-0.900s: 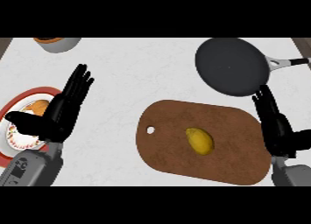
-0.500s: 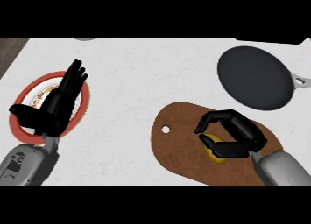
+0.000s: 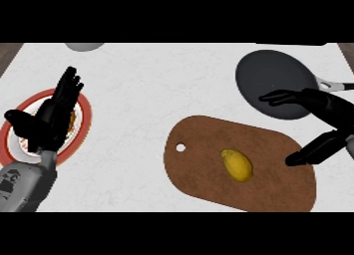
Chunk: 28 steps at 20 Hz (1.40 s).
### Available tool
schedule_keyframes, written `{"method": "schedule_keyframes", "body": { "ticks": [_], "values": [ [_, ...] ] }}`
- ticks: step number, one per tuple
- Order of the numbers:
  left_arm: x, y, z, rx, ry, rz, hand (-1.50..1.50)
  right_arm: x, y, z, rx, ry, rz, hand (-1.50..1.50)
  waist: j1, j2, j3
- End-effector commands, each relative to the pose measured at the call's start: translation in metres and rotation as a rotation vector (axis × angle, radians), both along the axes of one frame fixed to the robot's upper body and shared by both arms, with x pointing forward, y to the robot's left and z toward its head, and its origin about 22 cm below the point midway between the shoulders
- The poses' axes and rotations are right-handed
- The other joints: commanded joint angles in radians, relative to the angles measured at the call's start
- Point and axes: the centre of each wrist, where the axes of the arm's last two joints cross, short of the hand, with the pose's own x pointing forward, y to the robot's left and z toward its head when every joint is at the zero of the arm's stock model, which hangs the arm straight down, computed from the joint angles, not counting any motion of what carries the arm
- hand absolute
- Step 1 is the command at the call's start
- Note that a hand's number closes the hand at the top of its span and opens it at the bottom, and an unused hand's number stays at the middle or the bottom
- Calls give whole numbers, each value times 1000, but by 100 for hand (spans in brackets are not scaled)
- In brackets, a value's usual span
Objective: Pick the lemon from the cutting board and place it in the pan
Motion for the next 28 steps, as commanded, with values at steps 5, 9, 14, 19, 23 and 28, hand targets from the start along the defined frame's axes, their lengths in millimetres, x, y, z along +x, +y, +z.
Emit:
{"method": "schedule_keyframes", "body": {
  "ticks": [5, 9, 14, 19, 23, 28],
  "values": [
    [3, -1, -4, 7, 18, -7, 0, 25, -29, 110, -326, -213, 176, -150, 2, 0, -3],
    [-1, 10, 3, 10, 13, 7, 0, 34, -1, 121, -414, -218, 210, -150, -11, -8, -4],
    [-1, 11, 3, 11, 17, 40, 0, 39, 28, 137, -408, -317, 249, -150, -26, -11, -4],
    [7, -11, -16, 22, 21, 66, 0, 38, 63, 115, -416, -293, 285, -150, -41, -9, -5],
    [8, 0, -1, 9, 17, 46, 0, 28, 82, 118, -422, -237, 378, -150, -43, -12, -5],
    [-14, 15, -13, 2, 25, 50, 0, 6, 74, 105, -453, -241, 413, -150, -43, -16, -4]
  ]
}}
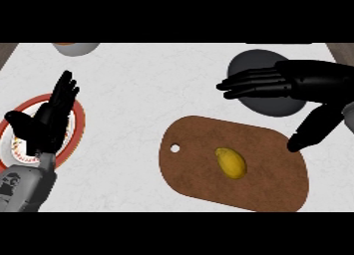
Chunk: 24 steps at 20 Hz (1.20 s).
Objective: Pick the lemon from the cutting board and place it in the pan
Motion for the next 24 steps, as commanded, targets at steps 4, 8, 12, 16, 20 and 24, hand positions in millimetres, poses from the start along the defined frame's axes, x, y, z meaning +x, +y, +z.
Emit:
{"method": "schedule_keyframes", "body": {
  "ticks": [4, 8, 12, 16, 20, 24],
  "values": [
    [5, 18, 3, 12, -23, 19, 0, -18, 11, -25, -124, 54, 58, -150, -4, 1, 0],
    [-7, -3, -8, -3, 0, -12, 0, -16, 11, -34, -134, 49, 6, -150, 2, 1, 0],
    [-6, 11, 5, 4, 5, 10, 0, -19, 24, -40, -151, 16, -56, -150, 1, 0, 0],
    [-1, 1, -4, 26, -21, 13, 0, -4, 25, -19, -220, 21, -34, -150, 3, 2, 0],
    [-7, 5, 7, 0, 5, -16, 0, -1, 34, -68, -247, 51, -6, -150, 11, 3, 1],
    [-7, 13, 10, 5, -21, 0, 0, -15, 34, -82, -300, 34, 47, -150, 7, 1, 1]
  ]
}}
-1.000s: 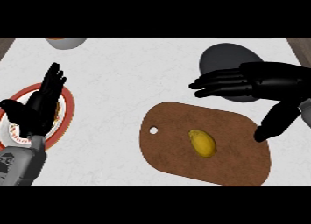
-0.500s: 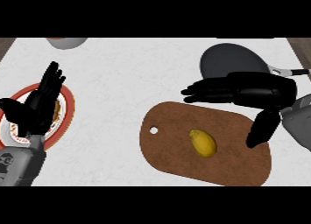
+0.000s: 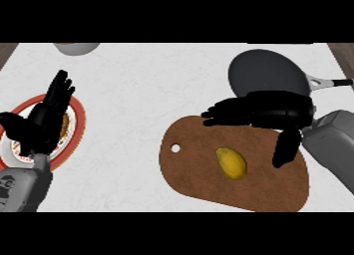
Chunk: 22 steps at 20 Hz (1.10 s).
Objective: Pick the lemon from the cutting board and place it in the pan
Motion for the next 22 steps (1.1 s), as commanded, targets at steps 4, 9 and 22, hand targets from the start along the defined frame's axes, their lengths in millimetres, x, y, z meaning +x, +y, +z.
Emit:
{"method": "schedule_keyframes", "body": {
  "ticks": [4, 9, 22],
  "values": [
    [2, -16, -2, -8, 3, 6, 0, -5, 12, -10, -66, 36, 107, -150, -4, -1, 0],
    [-8, 4, -6, -27, 13, 3, 0, -1, 10, -39, -92, -8, 88, -150, 0, 0, 0],
    [-5, 7, -18, 6, -3, -3, 0, -17, 32, -48, -282, -141, 98, -150, -6, -1, 0]
  ]
}}
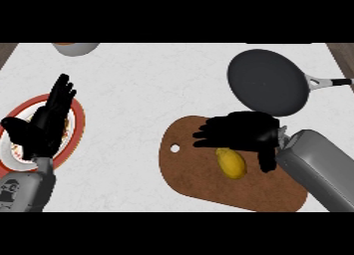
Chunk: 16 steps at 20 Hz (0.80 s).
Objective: Pick the lemon from the cutting board and place it in the pan
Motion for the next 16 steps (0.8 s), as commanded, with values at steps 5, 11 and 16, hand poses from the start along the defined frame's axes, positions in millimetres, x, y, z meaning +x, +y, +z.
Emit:
{"method": "schedule_keyframes", "body": {
  "ticks": [5, 11, 16],
  "values": [
    [1, -12, 2, -13, 1, -9, 0, 0, 11, -22, -60, 8, 15, -150, 1, 0, 0],
    [9, -2, -16, -6, -4, 4, 0, 2, 6, -28, -96, 1, 34, -150, -3, 1, 0],
    [11, -16, 6, 12, -7, 1, 0, 2, 23, -51, -155, 15, 43, -150, 1, 0, 0]
  ]
}}
